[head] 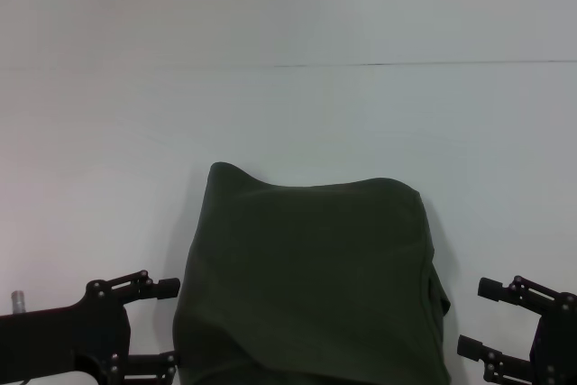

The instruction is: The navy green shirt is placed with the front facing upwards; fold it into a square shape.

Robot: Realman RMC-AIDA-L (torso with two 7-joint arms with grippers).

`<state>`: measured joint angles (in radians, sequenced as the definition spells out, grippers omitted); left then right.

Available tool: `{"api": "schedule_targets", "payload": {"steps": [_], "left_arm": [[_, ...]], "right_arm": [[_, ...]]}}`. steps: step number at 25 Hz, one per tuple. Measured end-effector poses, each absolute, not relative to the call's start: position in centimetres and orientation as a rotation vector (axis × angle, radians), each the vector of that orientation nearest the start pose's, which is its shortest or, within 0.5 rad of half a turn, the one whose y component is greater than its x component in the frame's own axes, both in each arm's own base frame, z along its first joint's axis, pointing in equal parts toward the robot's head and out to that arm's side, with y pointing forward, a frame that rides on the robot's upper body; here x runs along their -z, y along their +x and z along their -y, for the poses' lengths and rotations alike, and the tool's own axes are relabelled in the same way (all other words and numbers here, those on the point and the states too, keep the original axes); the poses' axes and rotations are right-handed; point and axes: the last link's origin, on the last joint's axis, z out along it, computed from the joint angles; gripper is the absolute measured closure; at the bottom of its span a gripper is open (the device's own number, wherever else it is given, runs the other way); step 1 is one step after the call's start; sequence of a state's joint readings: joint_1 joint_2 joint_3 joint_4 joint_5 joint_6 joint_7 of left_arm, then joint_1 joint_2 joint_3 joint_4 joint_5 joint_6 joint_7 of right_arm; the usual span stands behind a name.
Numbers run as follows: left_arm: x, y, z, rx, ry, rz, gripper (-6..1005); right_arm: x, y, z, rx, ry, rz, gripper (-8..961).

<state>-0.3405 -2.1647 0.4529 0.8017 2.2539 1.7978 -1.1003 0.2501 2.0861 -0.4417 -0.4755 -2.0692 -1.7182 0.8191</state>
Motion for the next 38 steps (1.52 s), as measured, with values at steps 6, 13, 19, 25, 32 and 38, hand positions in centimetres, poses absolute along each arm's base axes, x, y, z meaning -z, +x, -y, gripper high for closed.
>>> {"api": "schedule_targets", "payload": {"steps": [6, 13, 19, 25, 32, 38], "left_arm": [[-0.24, -31.01, -24.44, 0.630, -2.773, 0.472, 123], [-0.23, -30.99, -24.44, 0.629, -2.776, 0.470, 123], [-0.26, -31.01, -24.44, 0.630, -2.773, 0.471, 123], [-0.26, -31.01, -24.45, 0.630, -2.773, 0.470, 123], [-0.28, -30.96, -24.51, 0.632, -2.772, 0.466, 123], [-0.33, -30.93, -24.57, 0.635, -2.767, 0.458, 123]], "right_arm": [[0.99, 33.86, -21.46, -0.794, -2.562, -0.448, 141], [0.99, 33.86, -21.46, -0.794, -2.562, -0.448, 139], [0.99, 33.86, -21.46, -0.793, -2.562, -0.448, 140], [0.99, 33.86, -21.46, -0.793, -2.562, -0.448, 141], [0.98, 33.82, -21.44, -0.798, -2.563, -0.448, 140], [0.97, 33.77, -21.43, -0.802, -2.564, -0.446, 140]]}}
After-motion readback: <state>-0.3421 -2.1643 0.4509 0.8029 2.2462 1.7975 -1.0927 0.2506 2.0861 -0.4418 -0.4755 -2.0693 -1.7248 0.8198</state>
